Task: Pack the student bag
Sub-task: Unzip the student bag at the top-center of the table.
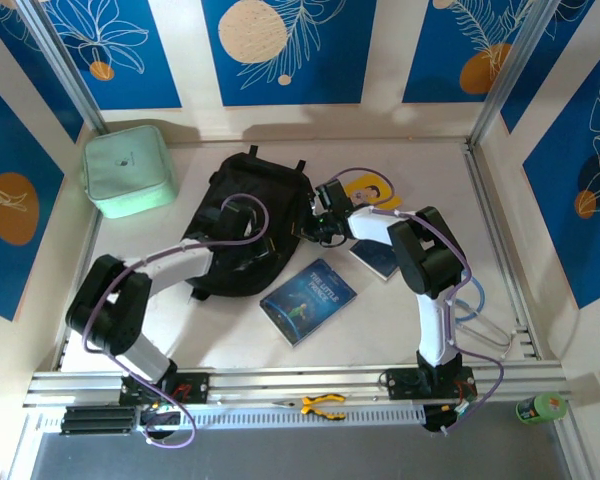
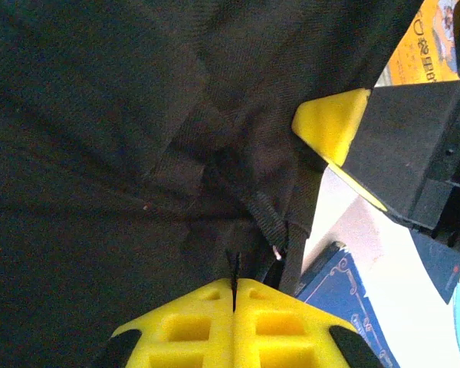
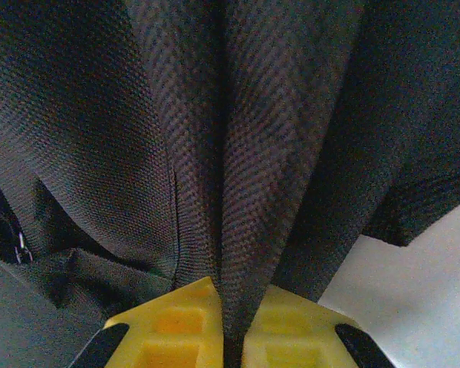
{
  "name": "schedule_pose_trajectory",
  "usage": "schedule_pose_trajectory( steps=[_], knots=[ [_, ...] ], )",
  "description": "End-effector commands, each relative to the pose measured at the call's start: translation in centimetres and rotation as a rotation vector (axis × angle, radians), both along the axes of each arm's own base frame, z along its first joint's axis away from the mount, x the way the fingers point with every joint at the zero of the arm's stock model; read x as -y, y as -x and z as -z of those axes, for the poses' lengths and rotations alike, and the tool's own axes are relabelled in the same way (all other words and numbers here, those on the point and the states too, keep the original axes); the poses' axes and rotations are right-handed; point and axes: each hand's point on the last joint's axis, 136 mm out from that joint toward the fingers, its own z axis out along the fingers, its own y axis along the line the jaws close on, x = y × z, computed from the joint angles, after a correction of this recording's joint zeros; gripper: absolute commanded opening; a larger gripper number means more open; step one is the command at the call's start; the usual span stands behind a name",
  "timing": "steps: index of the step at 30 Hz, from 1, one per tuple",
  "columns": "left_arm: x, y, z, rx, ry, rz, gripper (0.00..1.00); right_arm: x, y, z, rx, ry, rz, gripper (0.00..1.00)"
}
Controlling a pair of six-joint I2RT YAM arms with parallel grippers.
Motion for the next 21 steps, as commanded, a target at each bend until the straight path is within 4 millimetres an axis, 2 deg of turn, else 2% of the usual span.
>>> schedule_pose_trajectory(
  steps=[1,6,10,14,18,21],
  knots=[
    [-1.5,1.5,0.6,-0.02,-0.069,-0.003,0.02,1.3,0.7,1.5,-0.048,0.077,0.048,0.11],
    [-2.5,2.1,0.6,-0.022,-0.113,-0.005,0.0,1.7,0.3,1.4,-0.038,0.093,0.074,0.11],
    [-4.1,3.3,1.7,-0.054,-0.196,-0.011,0.0,2.3,-0.2,1.4,-0.032,0.119,0.112,0.1],
    [-5.9,4.2,1.8,-0.065,-0.278,-0.018,0.0,2.9,-0.9,1.2,-0.02,0.143,0.147,0.1],
    [-8.0,4.8,1.0,-0.05,-0.383,-0.027,0.0,4.3,-3.0,0.2,0.008,0.168,0.185,0.07],
    [-8.8,4.6,-0.7,0.014,-0.435,0.007,0.0,5.2,-5.3,-1.5,0.047,0.129,0.205,0.07]
  ],
)
